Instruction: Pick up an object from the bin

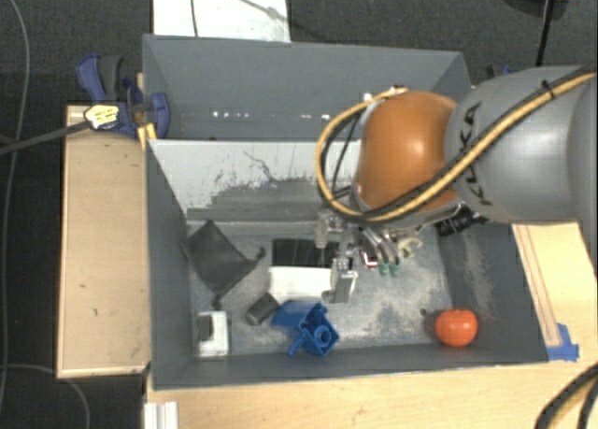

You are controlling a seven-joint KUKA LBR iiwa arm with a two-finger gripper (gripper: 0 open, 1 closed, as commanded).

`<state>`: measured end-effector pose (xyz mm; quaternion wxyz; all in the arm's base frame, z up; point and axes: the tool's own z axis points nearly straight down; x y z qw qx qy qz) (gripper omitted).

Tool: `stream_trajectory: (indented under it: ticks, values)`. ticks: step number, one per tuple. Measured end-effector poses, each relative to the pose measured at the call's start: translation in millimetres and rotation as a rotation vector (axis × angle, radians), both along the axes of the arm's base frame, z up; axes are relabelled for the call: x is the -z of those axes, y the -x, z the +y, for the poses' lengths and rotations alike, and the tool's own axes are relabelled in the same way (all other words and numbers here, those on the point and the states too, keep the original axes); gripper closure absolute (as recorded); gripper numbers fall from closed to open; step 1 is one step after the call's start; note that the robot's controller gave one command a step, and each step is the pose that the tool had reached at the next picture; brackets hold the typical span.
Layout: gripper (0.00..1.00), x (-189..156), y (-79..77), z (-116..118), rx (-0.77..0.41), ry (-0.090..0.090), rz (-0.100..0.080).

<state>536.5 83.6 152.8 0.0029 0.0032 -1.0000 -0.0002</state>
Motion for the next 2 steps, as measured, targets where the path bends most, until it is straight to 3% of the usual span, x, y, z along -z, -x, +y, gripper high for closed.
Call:
stream_trajectory:
  ticks: [1,2]
  values:
    - [0.00,-4.6,-1.9,-0.4,0.003,-0.001,-0.008]
    - [0.00,67.4,-7.5,-9.7,0.068,-0.001,-0.008]
